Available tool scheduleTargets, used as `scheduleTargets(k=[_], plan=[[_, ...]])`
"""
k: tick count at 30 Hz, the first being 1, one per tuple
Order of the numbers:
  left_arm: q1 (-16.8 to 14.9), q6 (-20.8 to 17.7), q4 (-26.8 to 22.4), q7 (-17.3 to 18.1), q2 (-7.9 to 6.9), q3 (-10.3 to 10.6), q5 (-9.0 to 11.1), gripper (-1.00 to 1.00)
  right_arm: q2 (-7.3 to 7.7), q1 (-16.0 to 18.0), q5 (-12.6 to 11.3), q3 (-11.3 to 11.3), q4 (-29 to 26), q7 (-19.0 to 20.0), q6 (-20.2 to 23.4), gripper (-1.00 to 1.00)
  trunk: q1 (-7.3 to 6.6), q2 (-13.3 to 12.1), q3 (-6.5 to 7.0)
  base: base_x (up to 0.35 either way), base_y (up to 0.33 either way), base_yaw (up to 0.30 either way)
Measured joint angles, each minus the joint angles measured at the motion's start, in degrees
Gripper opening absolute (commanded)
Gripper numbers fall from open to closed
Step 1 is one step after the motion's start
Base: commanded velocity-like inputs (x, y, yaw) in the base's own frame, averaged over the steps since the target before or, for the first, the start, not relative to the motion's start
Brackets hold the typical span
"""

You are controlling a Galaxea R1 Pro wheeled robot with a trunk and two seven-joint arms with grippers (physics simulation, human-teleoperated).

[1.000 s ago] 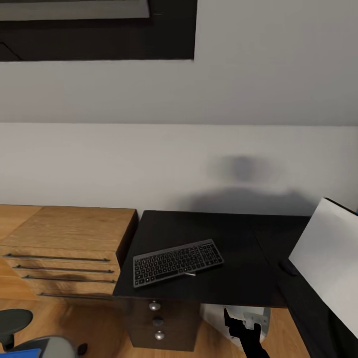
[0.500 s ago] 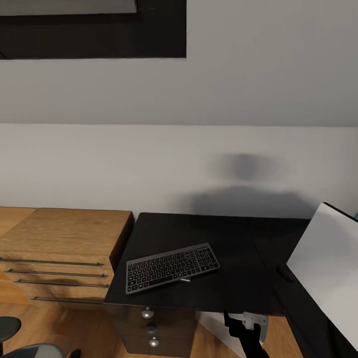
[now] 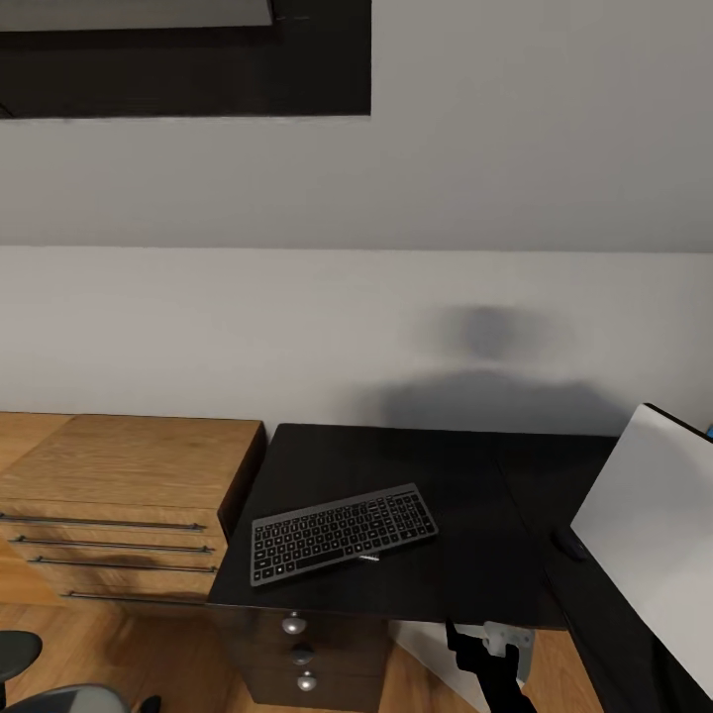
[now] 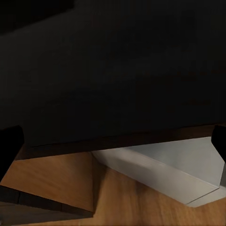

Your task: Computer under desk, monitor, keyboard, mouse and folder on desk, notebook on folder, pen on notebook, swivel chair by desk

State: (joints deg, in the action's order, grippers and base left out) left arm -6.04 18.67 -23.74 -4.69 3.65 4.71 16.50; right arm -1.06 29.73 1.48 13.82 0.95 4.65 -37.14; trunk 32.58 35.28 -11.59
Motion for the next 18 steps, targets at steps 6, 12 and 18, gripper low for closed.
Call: scheduleTargets(k=[6,12,18], plan=[[0.00,0.00,0.00,0.00,0.00,0.00,0.01,1.00,0.00,0.00,-0.02,0.00,0.00,-0.07,0.01,1.00,0.00,0.00,0.00,0.000,0.000,0.000],[0.01,0.00,0.00,0.00,0.00,0.00,0.01,1.00,0.00,0.00,-0.02,0.00,0.00,-0.09,0.01,1.00,0.00,0.00,0.00,0.000,0.000,0.000],[0.01,0.00,0.00,0.00,0.00,0.00,0.02,1.00,0.00,0.00,0.02,0.00,-0.05,-0.03,0.01,1.00,0.00,0.00,0.00,0.000,0.000,0.000]])
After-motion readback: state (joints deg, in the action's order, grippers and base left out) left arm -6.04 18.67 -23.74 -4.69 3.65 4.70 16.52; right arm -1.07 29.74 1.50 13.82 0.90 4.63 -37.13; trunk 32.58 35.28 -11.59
